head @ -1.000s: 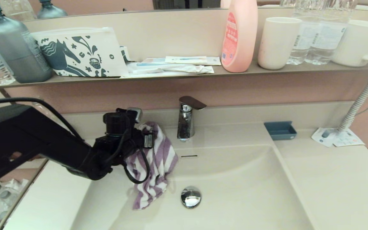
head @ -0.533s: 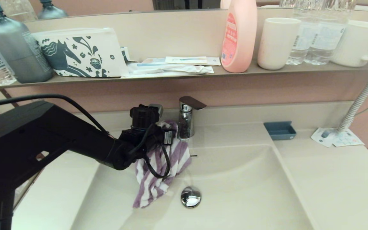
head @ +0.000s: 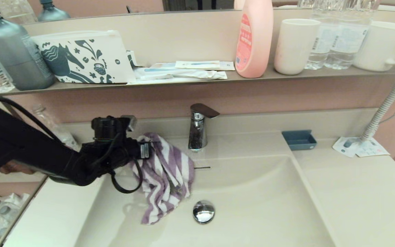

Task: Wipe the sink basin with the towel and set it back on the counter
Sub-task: Wipe the sink

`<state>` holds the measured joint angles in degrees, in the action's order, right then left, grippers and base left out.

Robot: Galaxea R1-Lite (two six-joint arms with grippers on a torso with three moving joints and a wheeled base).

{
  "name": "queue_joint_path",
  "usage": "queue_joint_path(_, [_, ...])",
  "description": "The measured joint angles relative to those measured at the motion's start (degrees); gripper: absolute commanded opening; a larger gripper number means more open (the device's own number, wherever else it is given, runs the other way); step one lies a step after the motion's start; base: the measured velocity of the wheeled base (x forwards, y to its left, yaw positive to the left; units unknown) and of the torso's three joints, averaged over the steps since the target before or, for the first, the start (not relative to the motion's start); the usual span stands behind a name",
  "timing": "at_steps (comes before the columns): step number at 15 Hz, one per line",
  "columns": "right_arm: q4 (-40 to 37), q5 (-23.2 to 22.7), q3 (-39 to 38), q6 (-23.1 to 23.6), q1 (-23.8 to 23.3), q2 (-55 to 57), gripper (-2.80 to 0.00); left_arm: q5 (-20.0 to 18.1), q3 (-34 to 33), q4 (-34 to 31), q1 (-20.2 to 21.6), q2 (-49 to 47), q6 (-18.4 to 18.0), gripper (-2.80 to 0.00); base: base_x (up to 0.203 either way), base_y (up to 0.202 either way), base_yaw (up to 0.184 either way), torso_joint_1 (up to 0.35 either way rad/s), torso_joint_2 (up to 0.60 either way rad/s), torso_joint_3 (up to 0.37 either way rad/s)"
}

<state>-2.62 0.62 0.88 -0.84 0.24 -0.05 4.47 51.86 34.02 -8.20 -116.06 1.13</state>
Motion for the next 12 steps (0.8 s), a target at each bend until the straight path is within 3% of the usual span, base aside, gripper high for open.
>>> queue_joint_path(3, [0.01, 0.0, 0.0, 0.0, -0.02, 0.0, -2.8, -3.74, -4.07, -0.6, 5.91, 5.02, -0.62, -2.8, 0.0, 0.0, 0.0, 0.0, 0.0, 0.0])
queue_joint_path(6, [0.01, -0.02, 0.0, 0.02, -0.01, 0.0, -2.8, -3.78, -8.2, -2.79, 7.6, 11.12, -0.79, -2.8, 0.0, 0.0, 0.0, 0.0, 0.0, 0.0])
queue_joint_path(8, [0.01, 0.0, 0.0, 0.02, 0.0, 0.0, -2.8, -1.69, -9.75, -7.44, 7.34, 16.29, -0.72, -2.8, 0.0, 0.0, 0.0, 0.0, 0.0, 0.0])
queue_joint_path(12, [0.01, 0.0, 0.0, -0.01, 0.0, 0.0, -2.8, 7.72, -10.28, -22.54, 5.05, 28.41, -0.69, -2.8, 0.0, 0.0, 0.0, 0.0, 0.0, 0.0])
